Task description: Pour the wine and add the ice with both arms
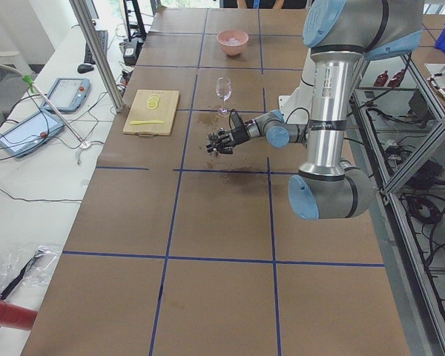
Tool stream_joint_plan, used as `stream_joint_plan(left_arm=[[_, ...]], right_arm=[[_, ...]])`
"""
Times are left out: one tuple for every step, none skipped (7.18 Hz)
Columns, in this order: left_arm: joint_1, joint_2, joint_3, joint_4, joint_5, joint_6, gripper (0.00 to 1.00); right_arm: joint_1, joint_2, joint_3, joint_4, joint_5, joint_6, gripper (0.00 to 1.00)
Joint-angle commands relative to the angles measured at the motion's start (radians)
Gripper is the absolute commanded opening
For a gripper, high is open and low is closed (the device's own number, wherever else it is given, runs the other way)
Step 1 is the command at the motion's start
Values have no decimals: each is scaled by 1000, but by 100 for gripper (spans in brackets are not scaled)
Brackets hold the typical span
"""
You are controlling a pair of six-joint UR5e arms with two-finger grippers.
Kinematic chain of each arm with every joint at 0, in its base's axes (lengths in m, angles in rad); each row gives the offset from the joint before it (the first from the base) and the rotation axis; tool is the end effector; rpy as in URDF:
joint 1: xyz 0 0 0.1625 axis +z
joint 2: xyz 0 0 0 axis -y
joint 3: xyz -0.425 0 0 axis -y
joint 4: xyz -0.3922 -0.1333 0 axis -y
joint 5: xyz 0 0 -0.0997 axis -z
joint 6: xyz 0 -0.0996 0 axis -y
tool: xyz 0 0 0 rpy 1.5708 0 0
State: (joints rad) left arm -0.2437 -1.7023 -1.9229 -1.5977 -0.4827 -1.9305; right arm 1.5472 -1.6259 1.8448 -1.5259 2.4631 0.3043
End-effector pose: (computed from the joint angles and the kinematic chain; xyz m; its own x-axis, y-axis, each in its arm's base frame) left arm 0.4439 -0.3386 0.3931 0.6053 -0.3189 -0.7294 0.7960 0.2498 0.5514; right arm 0.0446 -0.4732 0.5360 0.6009 0.0814 0.7952 -0.1648 0.9860 0.0236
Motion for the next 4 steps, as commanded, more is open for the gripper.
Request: stream_joint_plan(left_arm=[[-34, -104, -19, -46, -1, 204, 0], [-32, -111, -21, -51, -1, 223, 0], [-42, -146, -24, -60, -2, 249, 0], [-48, -155, -19, -73, -2, 260, 0]], right_arm=[[1, -5, -1, 0, 23, -1, 100], [1, -5, -1, 0, 23, -1, 100], [1, -5, -1, 0, 25, 1, 100], [1, -5, 1, 0, 33, 1, 100]])
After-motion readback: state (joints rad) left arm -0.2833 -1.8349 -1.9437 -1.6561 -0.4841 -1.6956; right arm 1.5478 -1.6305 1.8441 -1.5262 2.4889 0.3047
